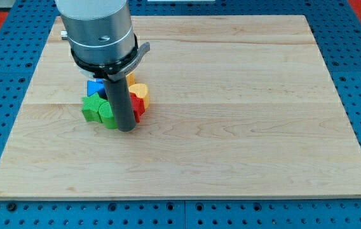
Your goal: Move your arm closer to the group of blocks
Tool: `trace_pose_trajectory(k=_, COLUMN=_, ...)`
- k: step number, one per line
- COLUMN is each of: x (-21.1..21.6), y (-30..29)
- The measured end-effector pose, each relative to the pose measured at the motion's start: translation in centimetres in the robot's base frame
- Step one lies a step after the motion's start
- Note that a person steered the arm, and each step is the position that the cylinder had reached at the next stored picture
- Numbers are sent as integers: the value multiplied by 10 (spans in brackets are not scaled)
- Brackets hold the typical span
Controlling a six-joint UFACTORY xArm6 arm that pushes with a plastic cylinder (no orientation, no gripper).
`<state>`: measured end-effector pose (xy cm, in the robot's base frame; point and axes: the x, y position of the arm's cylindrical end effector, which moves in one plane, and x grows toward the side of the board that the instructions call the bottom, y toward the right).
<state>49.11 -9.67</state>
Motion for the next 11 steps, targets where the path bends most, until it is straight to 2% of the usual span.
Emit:
trace_pose_trajectory(k=2, x=-6, y=0)
trace_pose_trajectory(k=3, x=-6, y=21)
trace_pose_trajectory(k=5, x=-6, y=117)
trace_pose_trajectory(k=6, x=-17, y=145)
trace_pose_trajectory(k=8, x=-57, y=212)
trace_pose_trajectory(k=9, x=-92, y=214)
trace_pose_trajectory(k=10, x=-145, y=214)
trace_pose_trajectory(k=11, x=-179, y=197)
